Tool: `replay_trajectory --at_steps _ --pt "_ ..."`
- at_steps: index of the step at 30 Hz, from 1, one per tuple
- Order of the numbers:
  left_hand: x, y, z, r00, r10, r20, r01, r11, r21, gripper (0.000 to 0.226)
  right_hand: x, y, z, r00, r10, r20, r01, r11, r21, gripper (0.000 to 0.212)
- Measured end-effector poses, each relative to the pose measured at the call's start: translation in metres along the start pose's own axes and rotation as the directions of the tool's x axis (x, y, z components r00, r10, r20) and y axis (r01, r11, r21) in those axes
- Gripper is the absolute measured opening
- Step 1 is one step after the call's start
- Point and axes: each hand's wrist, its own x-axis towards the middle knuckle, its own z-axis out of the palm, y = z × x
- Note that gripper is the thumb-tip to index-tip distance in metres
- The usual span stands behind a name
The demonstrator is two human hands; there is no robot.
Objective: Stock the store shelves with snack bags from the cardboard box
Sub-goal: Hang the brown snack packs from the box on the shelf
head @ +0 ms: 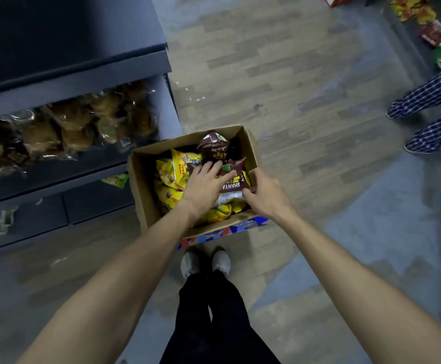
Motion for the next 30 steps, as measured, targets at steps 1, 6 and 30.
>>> replay_trajectory --at_steps 1,6,30 --pt "0.004 -0.002 0.005 1.000 -0.010 0.010 0.009 1.000 0.012 0.075 0.001 0.001 0.004 1.000 -0.012 -0.008 0.012 1.000 -0.001 0.035" --pt "0.016 -0.007 0.018 1.000 -0.025 -0.011 0.025 0.998 0.056 0.081 0.005 0.013 0.022 1.000 -0.022 -0.018 0.023 0.999 0.024 0.037" --pt "-0.070 -0.054 0.034 0.942 -0.334 -0.040 0.320 0.926 -0.202 0.082 0.092 -0.051 0.032 0.902 -0.371 -0.222 0.331 0.923 -0.197 0.031"
